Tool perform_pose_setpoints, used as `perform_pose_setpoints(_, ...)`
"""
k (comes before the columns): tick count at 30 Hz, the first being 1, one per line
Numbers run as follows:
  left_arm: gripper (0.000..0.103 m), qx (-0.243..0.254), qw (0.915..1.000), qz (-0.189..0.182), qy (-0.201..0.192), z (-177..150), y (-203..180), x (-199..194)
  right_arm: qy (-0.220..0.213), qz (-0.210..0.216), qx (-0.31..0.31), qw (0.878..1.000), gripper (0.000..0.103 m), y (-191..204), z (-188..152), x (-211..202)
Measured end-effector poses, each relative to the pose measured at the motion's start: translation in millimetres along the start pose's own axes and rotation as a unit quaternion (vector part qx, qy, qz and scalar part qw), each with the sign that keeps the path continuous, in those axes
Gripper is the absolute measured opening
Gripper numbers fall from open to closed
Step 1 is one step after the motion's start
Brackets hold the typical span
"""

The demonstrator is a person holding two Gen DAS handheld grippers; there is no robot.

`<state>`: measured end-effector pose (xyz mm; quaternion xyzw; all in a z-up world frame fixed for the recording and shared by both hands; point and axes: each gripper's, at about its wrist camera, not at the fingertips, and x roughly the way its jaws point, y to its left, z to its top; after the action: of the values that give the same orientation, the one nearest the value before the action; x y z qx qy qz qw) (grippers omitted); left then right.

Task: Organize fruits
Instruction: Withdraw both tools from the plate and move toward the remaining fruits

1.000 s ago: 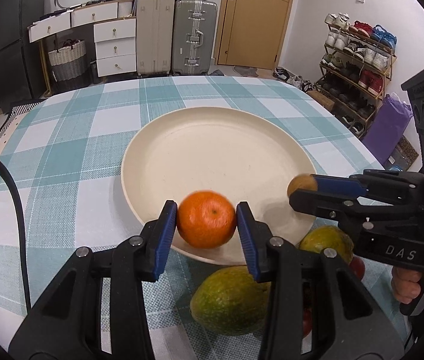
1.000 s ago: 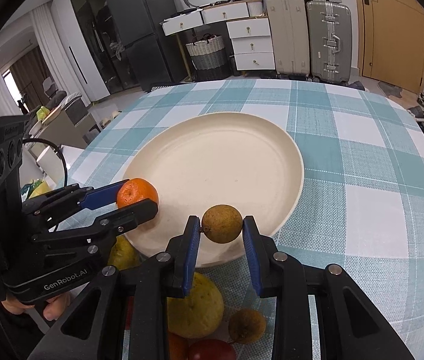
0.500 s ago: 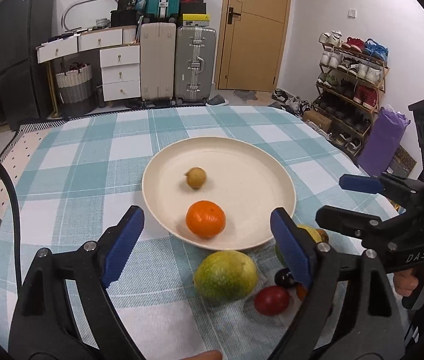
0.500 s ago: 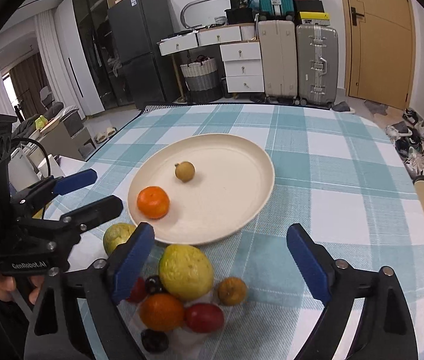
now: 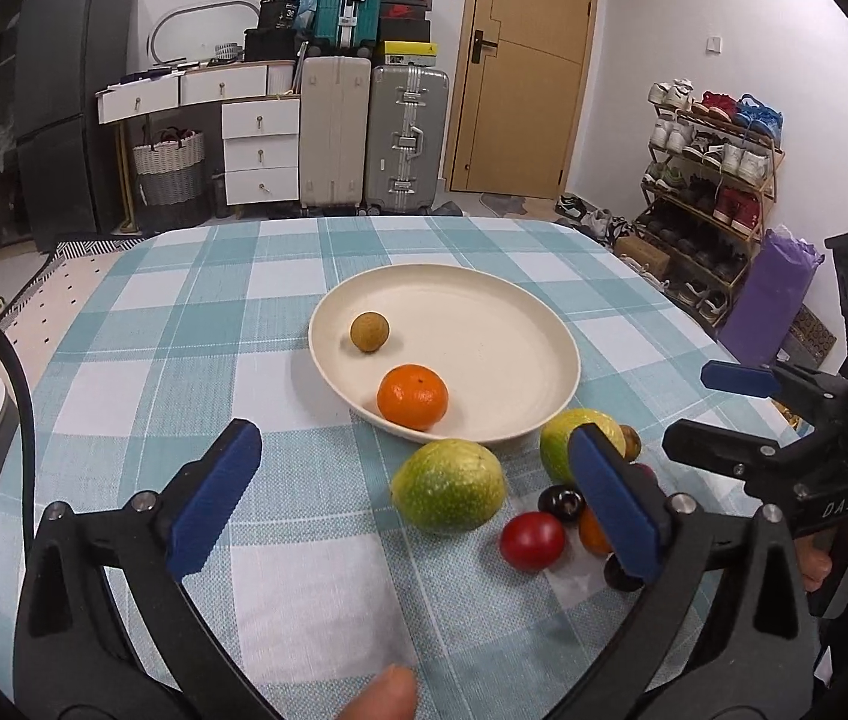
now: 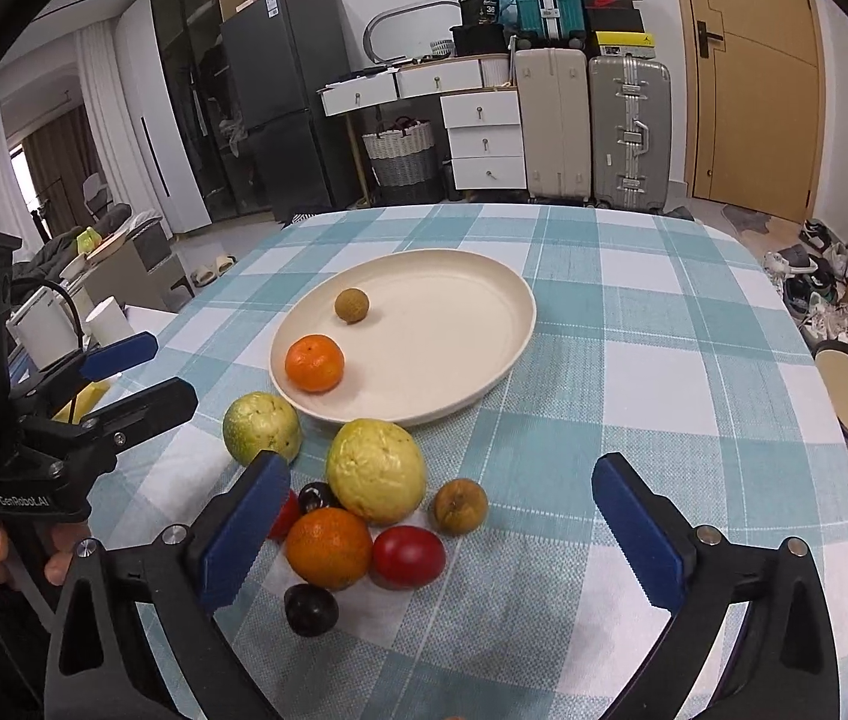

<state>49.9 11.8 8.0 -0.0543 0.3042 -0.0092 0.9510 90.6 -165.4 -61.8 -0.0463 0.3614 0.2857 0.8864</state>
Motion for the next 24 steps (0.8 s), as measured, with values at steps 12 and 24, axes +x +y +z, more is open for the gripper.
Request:
perform_pose_setpoints(12,0.102,-0.001,1.0,0.007,0.0,-14,-4,-4,0.001,-0.013,-0.011,1.0,0.103,0,-14,-3)
perform_pose_setpoints(24,0.102,0.002,0.9998,0.001,0.019,-20,-7,8,0.046,-0.004,-0.011,0.999,0.103,-2,-23,9)
